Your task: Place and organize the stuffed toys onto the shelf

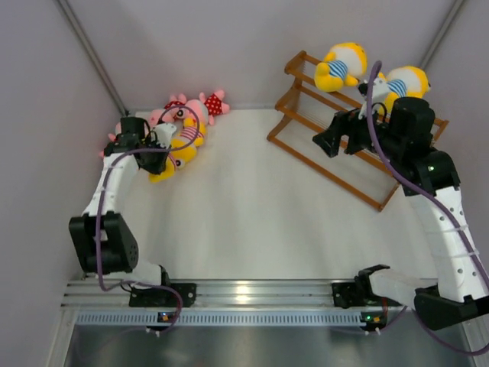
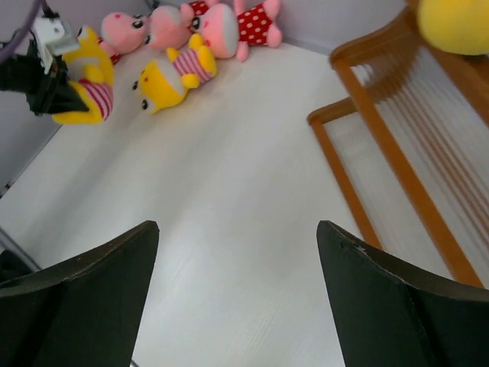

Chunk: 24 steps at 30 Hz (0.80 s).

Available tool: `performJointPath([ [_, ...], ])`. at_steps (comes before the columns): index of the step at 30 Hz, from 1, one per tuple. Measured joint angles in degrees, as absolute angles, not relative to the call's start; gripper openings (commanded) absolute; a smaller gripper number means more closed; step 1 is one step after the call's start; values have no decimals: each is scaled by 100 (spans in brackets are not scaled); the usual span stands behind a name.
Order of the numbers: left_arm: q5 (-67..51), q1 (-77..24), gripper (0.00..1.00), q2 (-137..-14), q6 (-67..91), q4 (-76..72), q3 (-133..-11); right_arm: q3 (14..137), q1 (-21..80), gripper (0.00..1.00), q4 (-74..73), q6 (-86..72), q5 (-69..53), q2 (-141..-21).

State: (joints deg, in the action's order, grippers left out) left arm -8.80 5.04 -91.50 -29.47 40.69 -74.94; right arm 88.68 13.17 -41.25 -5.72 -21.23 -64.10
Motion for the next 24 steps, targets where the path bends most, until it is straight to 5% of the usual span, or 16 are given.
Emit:
performJointPath([
  [6,-2976,482,0,-7612,-4233,5570,-7808,8499,2714,83,-3767,-554,-2040,-6702],
  [13,-3986,-163,0,-7653,-5026,6860,-7760,7513,4445,81,-2167,401,-2200,-6921],
  [24,-4705,-934,0,-7577,-5085,7564,-7714,7039,4764,70,30,987,-3371,-8130],
])
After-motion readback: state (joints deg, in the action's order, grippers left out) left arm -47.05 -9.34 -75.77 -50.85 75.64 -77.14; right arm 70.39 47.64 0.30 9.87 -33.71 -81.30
